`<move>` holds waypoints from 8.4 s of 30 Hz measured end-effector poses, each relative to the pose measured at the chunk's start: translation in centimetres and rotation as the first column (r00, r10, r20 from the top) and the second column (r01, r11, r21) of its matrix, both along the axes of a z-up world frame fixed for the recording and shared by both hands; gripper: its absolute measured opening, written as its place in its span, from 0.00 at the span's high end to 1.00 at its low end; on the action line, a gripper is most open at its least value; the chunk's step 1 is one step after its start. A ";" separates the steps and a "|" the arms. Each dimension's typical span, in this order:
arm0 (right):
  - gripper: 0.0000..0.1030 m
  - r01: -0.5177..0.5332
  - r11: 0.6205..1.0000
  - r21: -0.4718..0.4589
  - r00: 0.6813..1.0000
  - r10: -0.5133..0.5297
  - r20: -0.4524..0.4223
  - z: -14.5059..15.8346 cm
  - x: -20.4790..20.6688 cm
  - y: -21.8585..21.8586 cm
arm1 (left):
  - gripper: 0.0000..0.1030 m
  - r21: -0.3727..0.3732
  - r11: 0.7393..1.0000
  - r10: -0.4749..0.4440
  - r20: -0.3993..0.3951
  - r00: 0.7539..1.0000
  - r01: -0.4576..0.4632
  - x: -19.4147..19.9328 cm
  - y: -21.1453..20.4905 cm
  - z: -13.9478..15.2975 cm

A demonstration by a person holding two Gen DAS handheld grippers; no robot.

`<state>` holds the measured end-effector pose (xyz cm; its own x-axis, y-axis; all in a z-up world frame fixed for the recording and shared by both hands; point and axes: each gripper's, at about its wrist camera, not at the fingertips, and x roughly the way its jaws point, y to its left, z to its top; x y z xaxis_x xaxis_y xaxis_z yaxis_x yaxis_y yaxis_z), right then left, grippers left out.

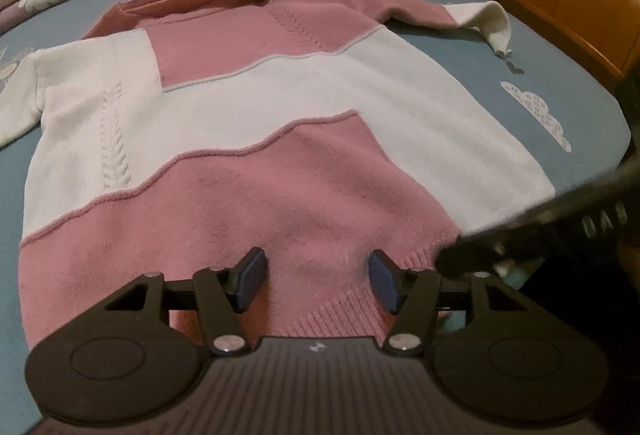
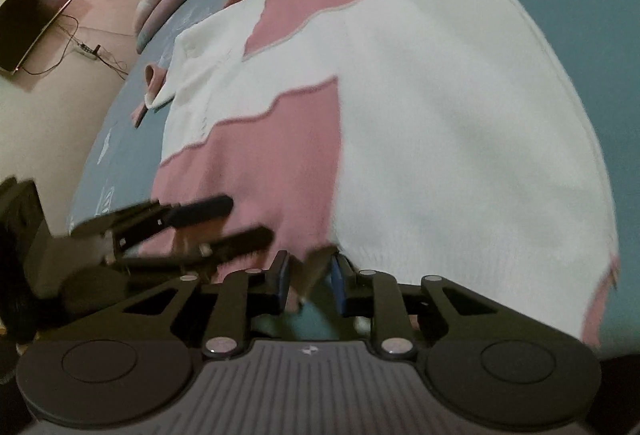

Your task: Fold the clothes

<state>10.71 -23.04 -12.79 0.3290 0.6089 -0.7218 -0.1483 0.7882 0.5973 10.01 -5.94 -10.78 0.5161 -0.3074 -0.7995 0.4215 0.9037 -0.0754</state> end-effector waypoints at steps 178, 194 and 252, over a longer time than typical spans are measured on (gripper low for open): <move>0.41 0.205 0.891 -0.404 0.928 -0.046 0.369 4.5 0.0 -4.0 | 0.54 -0.608 0.559 0.451 -0.347 0.822 -0.563 21.8 23.8 -5.1; 0.41 0.257 0.886 -0.386 0.936 -0.129 0.328 3.1 1.7 -5.3 | 0.88 -0.376 0.742 0.559 -0.107 0.822 -0.554 24.3 24.4 -1.8; 0.61 0.253 0.921 -0.297 0.946 -0.171 0.274 4.1 20.0 -11.0 | 0.65 -0.177 0.852 0.500 -0.007 0.866 -0.493 22.9 21.5 -0.4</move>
<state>30.71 -34.06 -8.72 0.6104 0.2511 -0.7512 -0.0613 0.9605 0.2713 32.95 15.53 -11.22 0.6645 -0.1290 -0.7361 -0.0743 0.9687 -0.2368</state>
